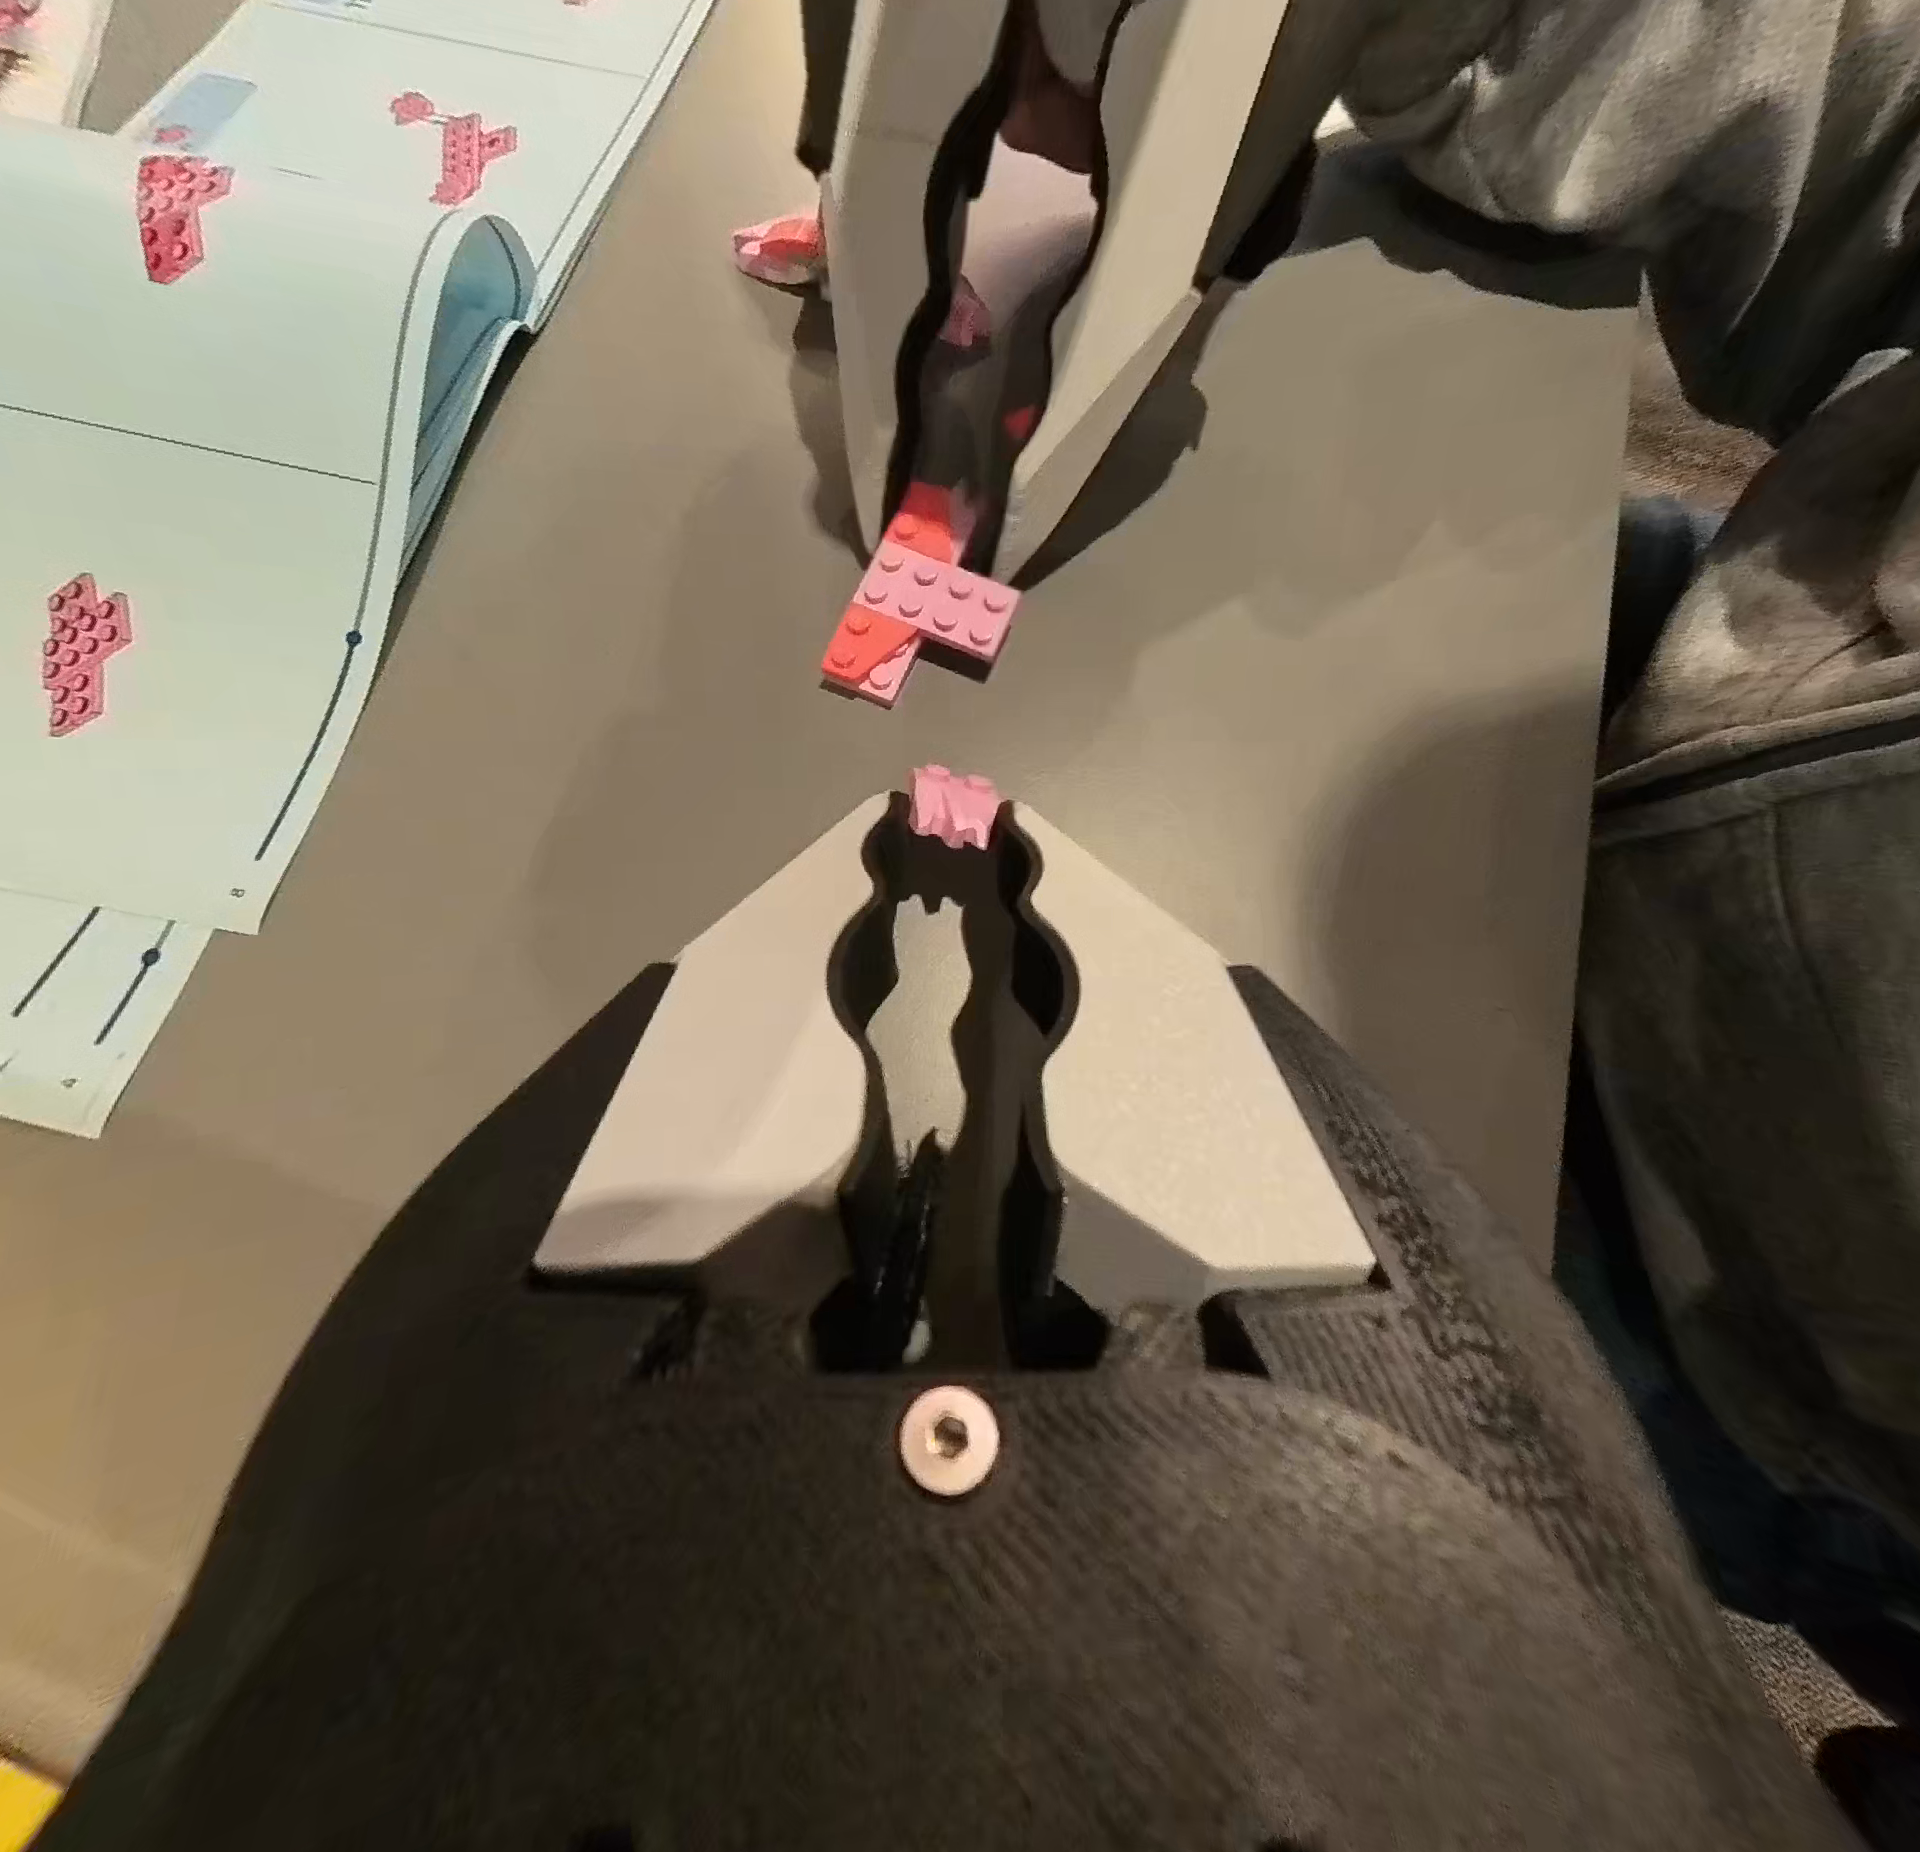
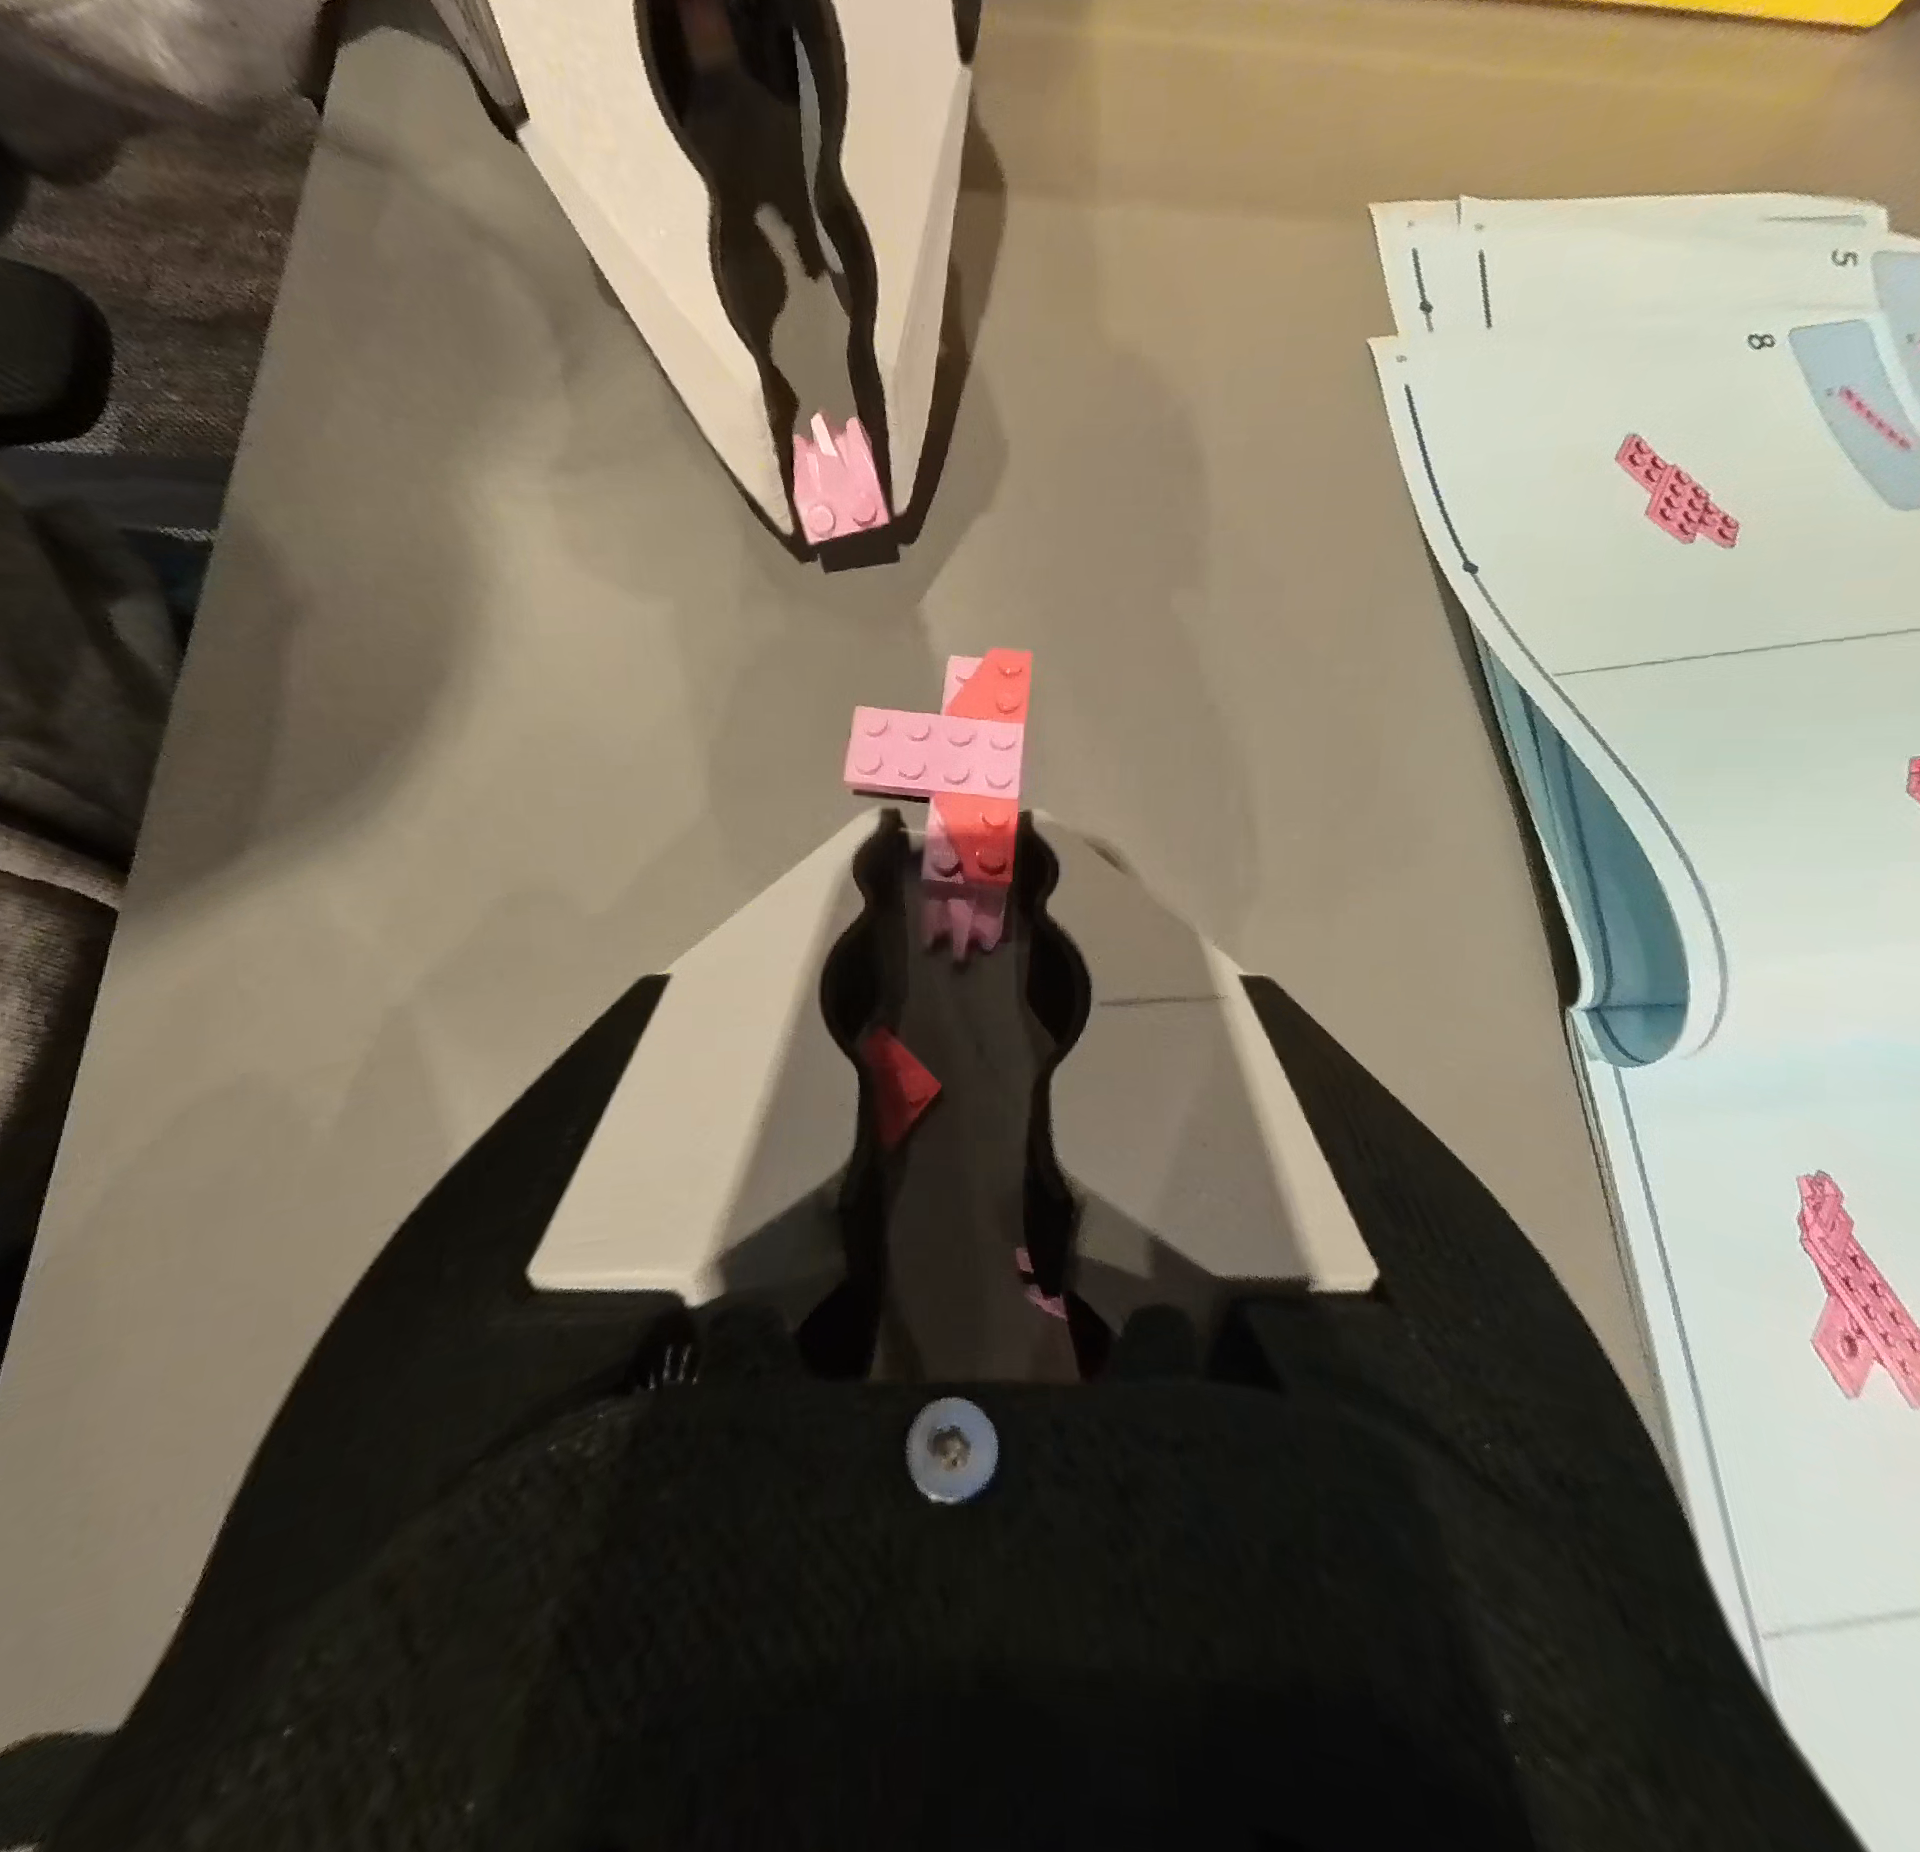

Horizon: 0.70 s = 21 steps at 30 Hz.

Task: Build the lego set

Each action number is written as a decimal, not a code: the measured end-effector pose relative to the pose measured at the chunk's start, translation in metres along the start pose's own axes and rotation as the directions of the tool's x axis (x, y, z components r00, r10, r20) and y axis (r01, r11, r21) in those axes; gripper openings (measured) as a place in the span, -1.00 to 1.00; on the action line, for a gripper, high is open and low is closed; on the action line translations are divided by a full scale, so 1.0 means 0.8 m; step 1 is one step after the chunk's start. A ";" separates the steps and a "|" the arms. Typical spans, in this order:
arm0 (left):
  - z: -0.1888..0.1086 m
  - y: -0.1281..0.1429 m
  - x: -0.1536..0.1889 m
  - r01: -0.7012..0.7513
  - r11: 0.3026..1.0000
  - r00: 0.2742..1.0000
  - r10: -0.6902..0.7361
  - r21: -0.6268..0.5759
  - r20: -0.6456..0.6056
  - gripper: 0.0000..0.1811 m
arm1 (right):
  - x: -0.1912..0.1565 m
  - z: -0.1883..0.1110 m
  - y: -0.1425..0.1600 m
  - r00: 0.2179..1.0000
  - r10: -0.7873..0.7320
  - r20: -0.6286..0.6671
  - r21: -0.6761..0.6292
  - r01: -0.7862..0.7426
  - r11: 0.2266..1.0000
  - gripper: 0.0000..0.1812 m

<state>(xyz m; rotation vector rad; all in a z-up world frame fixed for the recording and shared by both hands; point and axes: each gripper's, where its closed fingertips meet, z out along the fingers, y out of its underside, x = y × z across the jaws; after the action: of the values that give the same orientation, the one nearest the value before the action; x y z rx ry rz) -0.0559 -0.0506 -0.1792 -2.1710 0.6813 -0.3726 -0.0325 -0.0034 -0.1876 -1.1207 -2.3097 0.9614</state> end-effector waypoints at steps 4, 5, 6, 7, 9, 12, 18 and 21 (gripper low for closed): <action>0.000 -0.003 -0.001 0.028 0.999 0.999 -0.027 0.025 -0.025 -0.83 | -0.003 0.000 0.000 1.000 -0.005 0.015 0.004 0.005 1.000 -0.83; 0.000 -0.004 -0.001 0.038 0.999 0.999 -0.037 0.033 -0.035 -0.83 | -0.004 -0.002 -0.002 1.000 -0.018 0.020 0.014 0.017 1.000 -0.84; 0.000 -0.007 0.000 0.047 0.998 0.998 -0.045 0.045 -0.046 -0.83 | -0.008 -0.006 -0.007 0.999 -0.026 0.037 0.044 0.025 0.999 -0.84; -0.001 -0.010 0.001 0.056 0.996 0.997 -0.052 0.063 -0.058 -0.83 | -0.011 -0.011 -0.015 0.998 -0.030 0.052 0.088 0.025 0.996 -0.84; -0.003 -0.019 0.003 0.076 0.992 0.994 -0.067 0.103 -0.091 -0.83 | -0.016 -0.023 -0.032 0.996 -0.053 0.078 0.178 0.038 0.983 -0.84; -0.002 -0.025 0.008 0.091 0.988 0.988 -0.073 0.126 -0.137 -0.83 | -0.022 -0.035 -0.041 0.991 -0.102 0.085 0.250 0.078 0.965 -0.84; -0.001 -0.047 0.015 0.088 0.979 0.981 -0.052 0.186 -0.187 -0.83 | -0.027 -0.045 -0.046 0.987 -0.128 0.093 0.310 0.094 0.946 -0.84; -0.012 -0.072 0.017 0.122 0.950 0.973 -0.057 0.287 -0.225 -0.83 | -0.026 -0.057 -0.057 0.988 -0.112 0.104 0.378 0.065 0.924 -0.84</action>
<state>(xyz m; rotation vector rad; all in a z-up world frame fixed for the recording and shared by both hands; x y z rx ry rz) -0.0293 -0.0340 -0.1278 -1.8913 0.6000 -0.7201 -0.0167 -0.0214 -0.1242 -0.8119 -2.1213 1.3970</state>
